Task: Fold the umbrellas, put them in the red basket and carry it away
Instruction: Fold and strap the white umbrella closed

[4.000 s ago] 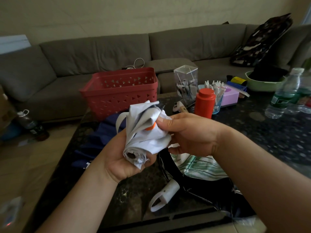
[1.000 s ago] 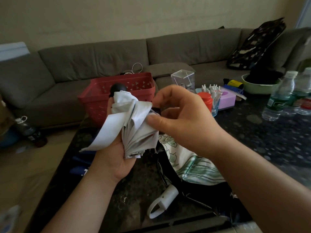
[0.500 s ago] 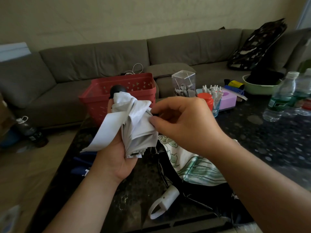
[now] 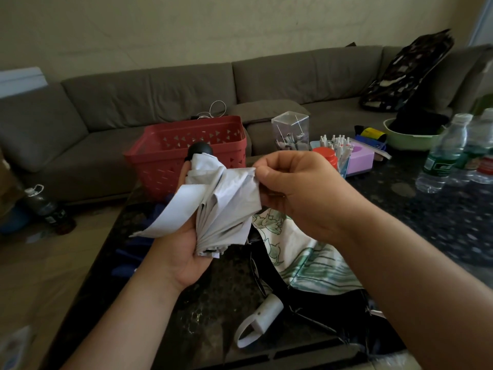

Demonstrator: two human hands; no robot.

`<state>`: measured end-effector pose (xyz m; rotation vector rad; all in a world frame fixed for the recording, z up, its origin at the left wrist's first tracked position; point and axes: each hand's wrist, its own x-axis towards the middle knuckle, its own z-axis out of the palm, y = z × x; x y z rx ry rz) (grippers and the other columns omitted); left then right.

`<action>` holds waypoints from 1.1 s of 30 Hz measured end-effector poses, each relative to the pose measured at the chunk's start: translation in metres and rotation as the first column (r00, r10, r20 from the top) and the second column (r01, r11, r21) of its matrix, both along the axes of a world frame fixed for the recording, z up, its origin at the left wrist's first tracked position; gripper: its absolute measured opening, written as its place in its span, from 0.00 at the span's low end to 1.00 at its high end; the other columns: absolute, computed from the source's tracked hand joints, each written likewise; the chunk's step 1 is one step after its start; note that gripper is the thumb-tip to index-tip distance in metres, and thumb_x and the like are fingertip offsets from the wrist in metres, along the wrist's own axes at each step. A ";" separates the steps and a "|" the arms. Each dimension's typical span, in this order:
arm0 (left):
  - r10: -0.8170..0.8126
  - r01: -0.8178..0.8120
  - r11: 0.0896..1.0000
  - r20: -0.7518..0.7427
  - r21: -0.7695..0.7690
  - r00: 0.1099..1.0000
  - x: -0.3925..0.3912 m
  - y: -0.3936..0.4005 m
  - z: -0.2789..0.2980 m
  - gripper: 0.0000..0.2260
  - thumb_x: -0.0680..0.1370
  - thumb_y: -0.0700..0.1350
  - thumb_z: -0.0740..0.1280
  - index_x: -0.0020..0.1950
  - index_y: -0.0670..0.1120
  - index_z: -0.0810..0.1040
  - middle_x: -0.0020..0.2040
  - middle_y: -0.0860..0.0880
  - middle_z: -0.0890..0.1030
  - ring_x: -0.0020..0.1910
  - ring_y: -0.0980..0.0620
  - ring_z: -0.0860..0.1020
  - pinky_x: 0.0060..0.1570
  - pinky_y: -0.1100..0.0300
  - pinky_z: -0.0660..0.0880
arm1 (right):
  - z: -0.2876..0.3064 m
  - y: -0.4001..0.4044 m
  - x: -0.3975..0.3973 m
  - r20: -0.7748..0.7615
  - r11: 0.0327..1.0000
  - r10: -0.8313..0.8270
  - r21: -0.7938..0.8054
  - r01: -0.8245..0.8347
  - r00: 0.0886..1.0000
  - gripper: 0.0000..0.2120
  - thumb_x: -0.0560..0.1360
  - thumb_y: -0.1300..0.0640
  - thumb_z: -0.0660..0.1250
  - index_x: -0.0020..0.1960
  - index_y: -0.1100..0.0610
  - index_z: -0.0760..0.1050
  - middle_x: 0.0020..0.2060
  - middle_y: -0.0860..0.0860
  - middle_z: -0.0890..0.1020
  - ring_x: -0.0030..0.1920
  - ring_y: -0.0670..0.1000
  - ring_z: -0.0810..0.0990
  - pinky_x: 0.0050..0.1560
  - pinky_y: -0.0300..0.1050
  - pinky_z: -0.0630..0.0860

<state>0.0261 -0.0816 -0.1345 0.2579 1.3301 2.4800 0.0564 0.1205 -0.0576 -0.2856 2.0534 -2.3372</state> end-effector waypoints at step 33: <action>-0.307 0.299 0.941 0.027 0.159 0.951 -0.020 -0.013 -0.009 0.31 0.81 0.51 0.72 0.81 0.43 0.65 0.72 0.42 0.70 0.76 0.42 0.66 0.83 0.39 0.48 | -0.010 0.022 -0.020 -0.134 0.952 0.307 0.058 -0.301 0.942 0.11 0.74 0.65 0.74 0.55 0.57 0.81 0.39 0.56 0.80 0.42 0.54 0.81 0.49 0.51 0.78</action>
